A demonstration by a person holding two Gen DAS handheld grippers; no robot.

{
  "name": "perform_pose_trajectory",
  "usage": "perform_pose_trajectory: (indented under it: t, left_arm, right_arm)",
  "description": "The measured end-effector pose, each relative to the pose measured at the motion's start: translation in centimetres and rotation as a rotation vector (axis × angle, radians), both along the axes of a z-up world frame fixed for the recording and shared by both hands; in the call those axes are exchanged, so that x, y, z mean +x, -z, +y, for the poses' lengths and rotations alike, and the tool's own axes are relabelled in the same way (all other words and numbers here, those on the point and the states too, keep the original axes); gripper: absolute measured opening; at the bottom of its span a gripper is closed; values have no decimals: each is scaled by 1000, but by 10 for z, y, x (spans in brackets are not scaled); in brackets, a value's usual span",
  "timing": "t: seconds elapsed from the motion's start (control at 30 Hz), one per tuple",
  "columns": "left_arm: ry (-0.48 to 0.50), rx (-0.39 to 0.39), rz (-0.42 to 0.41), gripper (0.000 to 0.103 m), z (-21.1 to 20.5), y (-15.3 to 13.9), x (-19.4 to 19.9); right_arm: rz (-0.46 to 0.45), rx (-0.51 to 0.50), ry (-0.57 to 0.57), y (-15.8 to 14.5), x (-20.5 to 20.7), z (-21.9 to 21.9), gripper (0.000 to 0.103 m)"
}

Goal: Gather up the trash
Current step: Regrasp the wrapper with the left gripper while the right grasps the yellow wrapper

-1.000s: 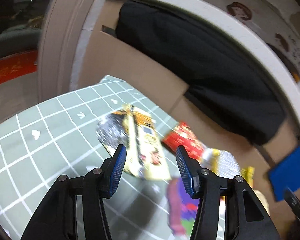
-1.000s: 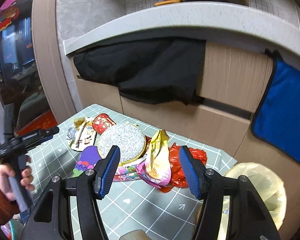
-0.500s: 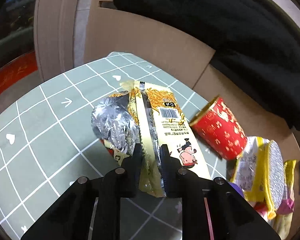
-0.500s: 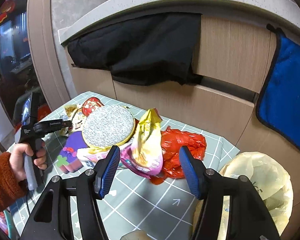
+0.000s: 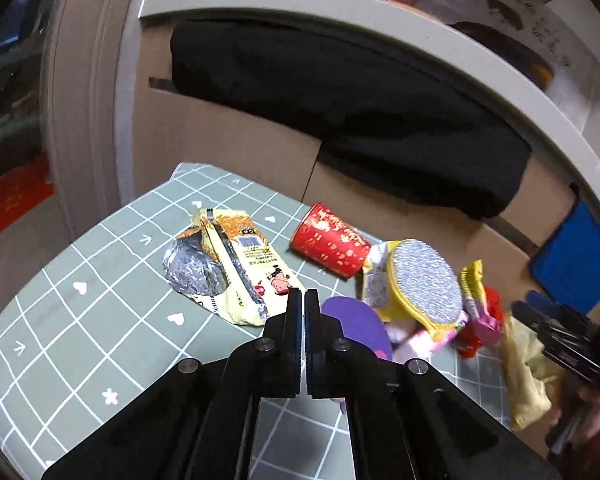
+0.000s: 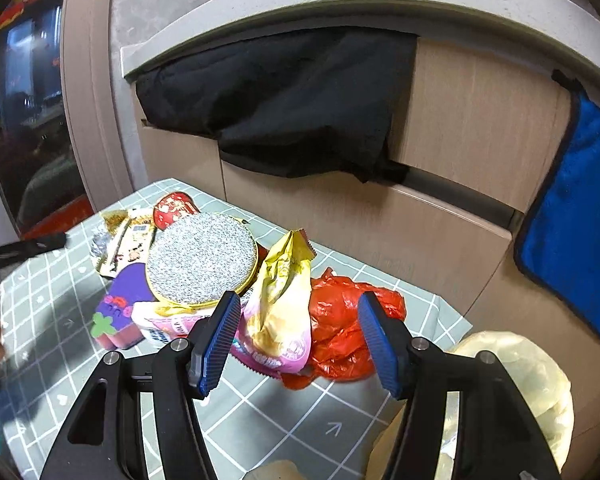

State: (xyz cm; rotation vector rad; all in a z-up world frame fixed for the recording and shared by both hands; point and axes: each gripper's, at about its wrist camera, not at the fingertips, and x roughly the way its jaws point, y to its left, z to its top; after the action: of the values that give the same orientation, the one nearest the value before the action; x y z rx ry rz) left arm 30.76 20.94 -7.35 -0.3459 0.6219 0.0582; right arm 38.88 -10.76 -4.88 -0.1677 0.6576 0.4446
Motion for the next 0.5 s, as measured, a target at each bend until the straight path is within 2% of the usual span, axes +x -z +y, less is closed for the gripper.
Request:
perform_pose_trajectory:
  t: [0.03,0.13,0.17,0.2,0.27,0.4,0.5]
  left_arm:
    - [10,-19,-1,1,3,1,0]
    - [2,-160,21,5,25,16,15]
    - [-23,-200,36,12,33,24,23]
    - [-47,-214,51,28,37,31,30]
    - [-97,-219,65,44,45,46,47]
    - [-221,-181,77,44,57,68,76]
    - [-220,-179,145,44,58,82,96]
  right_arm:
    - [16,7,-6,2,2,2,59]
    - [48,46,-24,6,3,7,59]
    - [50,54,-30,6,2,8,59]
    - [50,56,-34,8,0,9,59]
    - [58,52,-46,11,-2,12,59]
    - [79,40,-65,19,-6,11,59]
    - [79,30,-63,23,-10,6,59]
